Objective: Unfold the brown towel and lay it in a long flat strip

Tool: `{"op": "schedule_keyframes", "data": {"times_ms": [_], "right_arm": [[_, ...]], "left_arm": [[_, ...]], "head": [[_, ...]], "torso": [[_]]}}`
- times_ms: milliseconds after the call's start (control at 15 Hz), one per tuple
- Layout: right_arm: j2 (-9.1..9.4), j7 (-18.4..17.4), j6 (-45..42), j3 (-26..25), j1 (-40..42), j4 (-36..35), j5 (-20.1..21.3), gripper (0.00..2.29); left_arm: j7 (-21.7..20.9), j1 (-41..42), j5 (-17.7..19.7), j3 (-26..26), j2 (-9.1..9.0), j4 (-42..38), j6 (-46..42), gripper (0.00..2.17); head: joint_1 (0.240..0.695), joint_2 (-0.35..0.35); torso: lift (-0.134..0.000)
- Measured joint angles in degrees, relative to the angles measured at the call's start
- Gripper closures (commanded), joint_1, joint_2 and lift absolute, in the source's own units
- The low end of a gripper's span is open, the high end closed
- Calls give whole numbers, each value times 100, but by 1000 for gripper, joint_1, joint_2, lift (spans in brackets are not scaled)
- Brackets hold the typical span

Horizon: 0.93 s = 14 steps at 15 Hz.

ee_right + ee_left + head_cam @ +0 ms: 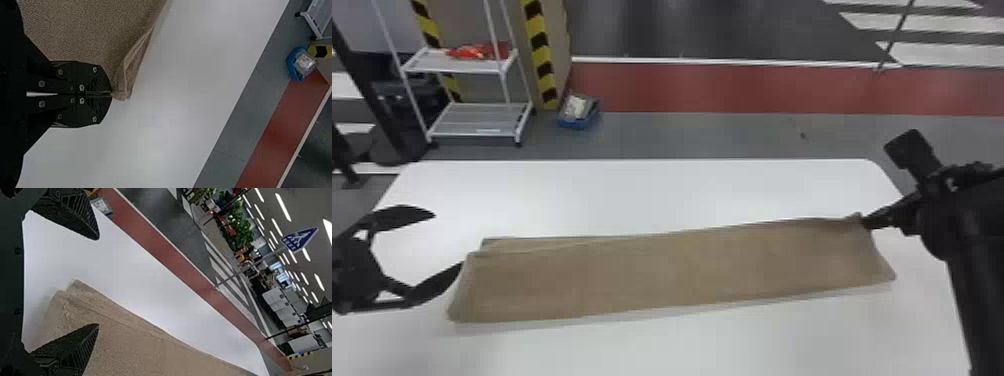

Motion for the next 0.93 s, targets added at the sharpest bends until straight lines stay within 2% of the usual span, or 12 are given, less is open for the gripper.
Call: {"op": "schedule_keyframes", "data": {"times_ms": [67,133,267,467,600,733,867,933], "right_arm": [[1,-84,92,-30,3,5,23,363],[14,-185,154,-98,42,-37,9,-2],[47,-311,193,-267,231,-353,-221,6],[167,-611,239,-529,589,-1218,-729,53],[294,-815,543,-718,879,-1969,-1245,56],[546,-1132,916,-774,1495,-3067,-1922,60],[1020,-1556,977,-698,2343,-4307,-2588,80],[1097,-1777,970,-642,2696,-4762,-2920,80]], "left_arm": [[4,-6,0,-8,3,9,-14,103],[4,-10,0,-12,6,11,-24,103],[0,-16,21,-13,6,10,-32,103],[-8,-4,163,56,7,-8,-37,103],[19,39,368,149,-23,-61,-37,100],[93,98,747,311,-116,-135,94,93],[440,211,1317,485,-330,-327,545,80],[667,289,1595,548,-456,-475,840,73]], "head": [[695,-67],[695,-74],[695,-85],[695,-83],[695,-77],[695,-52],[695,-3],[695,28]], "torso": [[-116],[-116],[-116],[-116],[-116],[-116],[-116],[-116]]}}
